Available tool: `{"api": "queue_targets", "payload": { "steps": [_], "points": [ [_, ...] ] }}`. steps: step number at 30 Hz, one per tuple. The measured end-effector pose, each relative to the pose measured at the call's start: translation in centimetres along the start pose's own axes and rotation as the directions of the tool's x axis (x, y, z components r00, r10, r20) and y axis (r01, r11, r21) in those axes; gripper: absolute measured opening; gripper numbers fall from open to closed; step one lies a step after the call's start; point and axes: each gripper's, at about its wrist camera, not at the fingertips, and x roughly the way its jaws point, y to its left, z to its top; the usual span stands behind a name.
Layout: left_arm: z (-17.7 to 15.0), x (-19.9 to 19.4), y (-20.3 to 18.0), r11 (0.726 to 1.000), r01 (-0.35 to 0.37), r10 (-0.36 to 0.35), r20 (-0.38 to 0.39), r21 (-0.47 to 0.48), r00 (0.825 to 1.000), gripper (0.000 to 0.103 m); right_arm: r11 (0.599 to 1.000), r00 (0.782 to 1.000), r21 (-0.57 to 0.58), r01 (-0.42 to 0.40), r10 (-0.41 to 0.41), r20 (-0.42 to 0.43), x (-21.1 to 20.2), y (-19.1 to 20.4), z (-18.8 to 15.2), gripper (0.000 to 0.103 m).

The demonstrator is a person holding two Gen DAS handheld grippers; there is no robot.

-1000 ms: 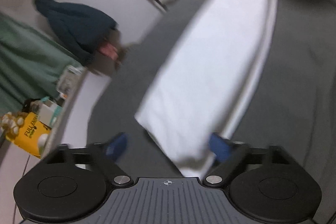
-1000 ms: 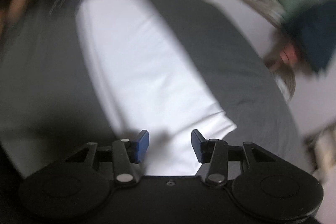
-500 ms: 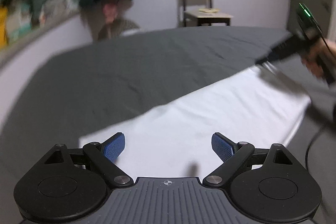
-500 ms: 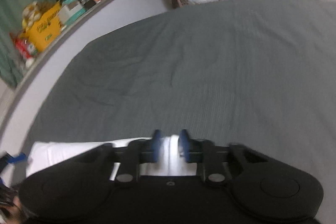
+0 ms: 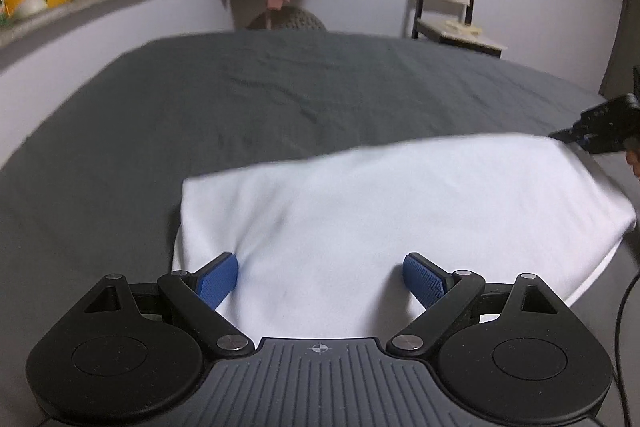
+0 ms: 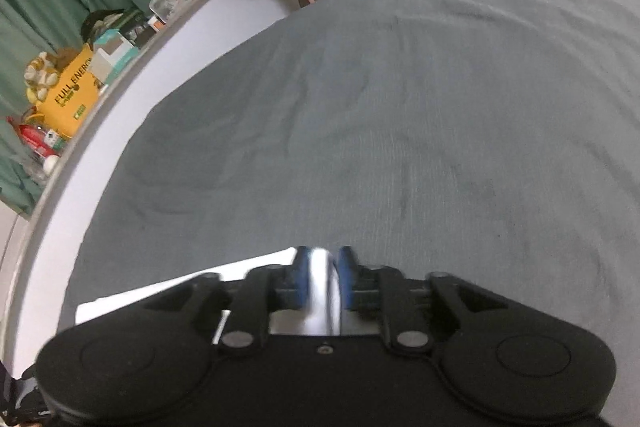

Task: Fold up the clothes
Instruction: 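Grasp the folded shirt edge with the right gripper while the left gripper hovers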

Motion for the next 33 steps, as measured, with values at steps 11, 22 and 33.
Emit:
{"api": "queue_targets", "payload": {
  "steps": [11, 22, 33],
  "points": [
    [2.3, 0.7, -9.7, 0.952, 0.295, -0.3, 0.061, 0.081, 0.952, 0.091, 0.998, 0.989, -0.049, -0.038, 0.031, -0.148, -4.5, -1.0, -1.9, 0.065],
    [-1.0, 3.7, -13.7, 0.962, 0.253, -0.247, -0.074, 0.104, 0.966, 0.091, 0.98, 0.958, 0.028, -0.196, 0.197, -0.208, -2.2, -2.4, -1.6, 0.066],
    [-1.3, 2.7, -13.3, 0.961, 0.272, -0.266, -0.096, 0.05, 0.959, 0.092, 0.951, 0.924, 0.051, -0.304, 0.307, -0.23, -0.8, -2.5, -1.6, 0.066]
  ]
}}
